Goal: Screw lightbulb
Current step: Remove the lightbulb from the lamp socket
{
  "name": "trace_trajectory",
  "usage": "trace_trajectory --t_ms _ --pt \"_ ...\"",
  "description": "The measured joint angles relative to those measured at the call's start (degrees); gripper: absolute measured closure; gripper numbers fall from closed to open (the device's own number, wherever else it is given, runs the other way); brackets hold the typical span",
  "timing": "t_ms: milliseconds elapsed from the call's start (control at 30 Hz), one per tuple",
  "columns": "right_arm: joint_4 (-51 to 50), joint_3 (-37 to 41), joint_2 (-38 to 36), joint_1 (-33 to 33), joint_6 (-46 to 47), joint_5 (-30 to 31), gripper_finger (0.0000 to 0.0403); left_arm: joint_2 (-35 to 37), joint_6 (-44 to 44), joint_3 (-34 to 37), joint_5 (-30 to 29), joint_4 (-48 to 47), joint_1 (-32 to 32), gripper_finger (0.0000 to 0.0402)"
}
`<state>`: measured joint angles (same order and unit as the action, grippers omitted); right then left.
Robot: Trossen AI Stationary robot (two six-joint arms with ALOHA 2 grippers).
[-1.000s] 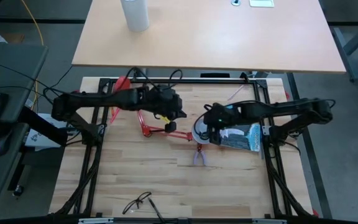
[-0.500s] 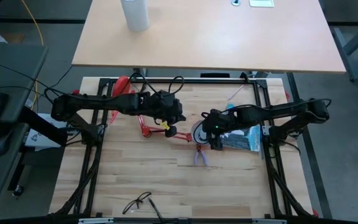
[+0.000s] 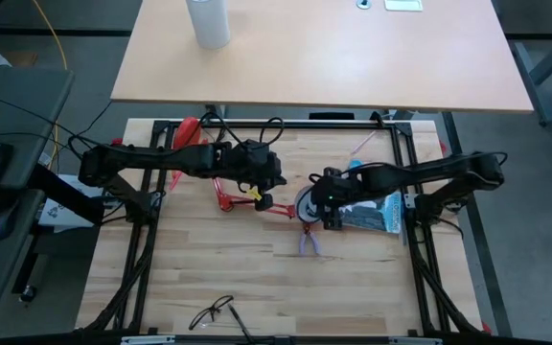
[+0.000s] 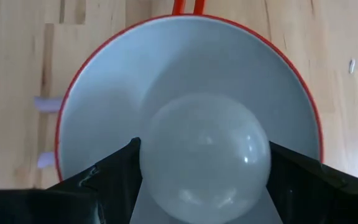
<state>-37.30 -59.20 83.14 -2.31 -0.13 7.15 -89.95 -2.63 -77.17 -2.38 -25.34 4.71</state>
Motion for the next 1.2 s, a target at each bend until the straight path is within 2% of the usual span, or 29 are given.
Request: trace_trajectory --t_ms 367,667,1200 --pt "0.2 -0.1 1.9 0.0 0.1 2.8 0.0109 0.0 0.5 0.0 -0.1 0.0 0.0 0.0401" --pt "2.6 0.0 1.9 0.0 0.1 3.7 0.0162 0.0 0.5 0.0 -1.2 0.0 0.0 0.0402" --pt "9.8 0.0 6.0 0.0 4.1 2.3 0.0163 0.0 0.5 0.0 -1.3 2.3 0.0 0.0402"
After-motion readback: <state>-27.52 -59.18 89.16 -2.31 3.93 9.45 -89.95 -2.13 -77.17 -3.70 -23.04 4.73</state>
